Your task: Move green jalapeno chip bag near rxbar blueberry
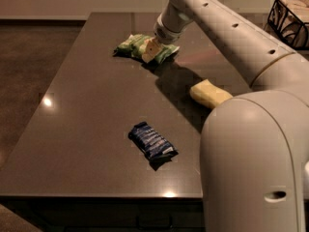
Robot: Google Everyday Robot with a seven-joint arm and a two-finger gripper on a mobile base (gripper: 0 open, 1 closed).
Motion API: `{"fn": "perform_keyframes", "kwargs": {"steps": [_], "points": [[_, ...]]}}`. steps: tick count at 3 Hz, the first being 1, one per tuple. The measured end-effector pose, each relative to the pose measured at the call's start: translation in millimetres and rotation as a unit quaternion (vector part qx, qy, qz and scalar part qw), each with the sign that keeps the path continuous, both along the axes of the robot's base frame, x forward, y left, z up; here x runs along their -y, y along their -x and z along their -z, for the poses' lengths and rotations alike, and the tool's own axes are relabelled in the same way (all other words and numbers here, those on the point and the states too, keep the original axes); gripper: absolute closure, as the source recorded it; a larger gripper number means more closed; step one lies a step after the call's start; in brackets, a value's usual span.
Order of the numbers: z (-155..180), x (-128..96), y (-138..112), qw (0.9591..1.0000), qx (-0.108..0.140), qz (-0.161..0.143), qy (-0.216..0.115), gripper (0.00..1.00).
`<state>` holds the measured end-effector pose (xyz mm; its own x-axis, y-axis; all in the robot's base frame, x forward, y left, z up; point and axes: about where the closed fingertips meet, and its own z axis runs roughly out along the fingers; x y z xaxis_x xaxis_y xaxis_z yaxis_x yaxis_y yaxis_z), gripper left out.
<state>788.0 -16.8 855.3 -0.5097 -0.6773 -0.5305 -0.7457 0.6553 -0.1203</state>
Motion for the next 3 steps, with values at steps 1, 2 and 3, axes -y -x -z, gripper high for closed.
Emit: {"fn": "perform_keyframes", "kwargs": {"steps": [1, 2, 3], "points": [[-5.8, -5.3, 6.5, 0.9999, -0.001, -0.017, 0.001, 0.6], [-13.9, -13.9, 26.6, 0.9988, -0.004, -0.048, -0.006, 0.84], [-22.8, -32.2, 62.8, 0.9941, -0.01, -0.107, -0.012, 1.0]]}}
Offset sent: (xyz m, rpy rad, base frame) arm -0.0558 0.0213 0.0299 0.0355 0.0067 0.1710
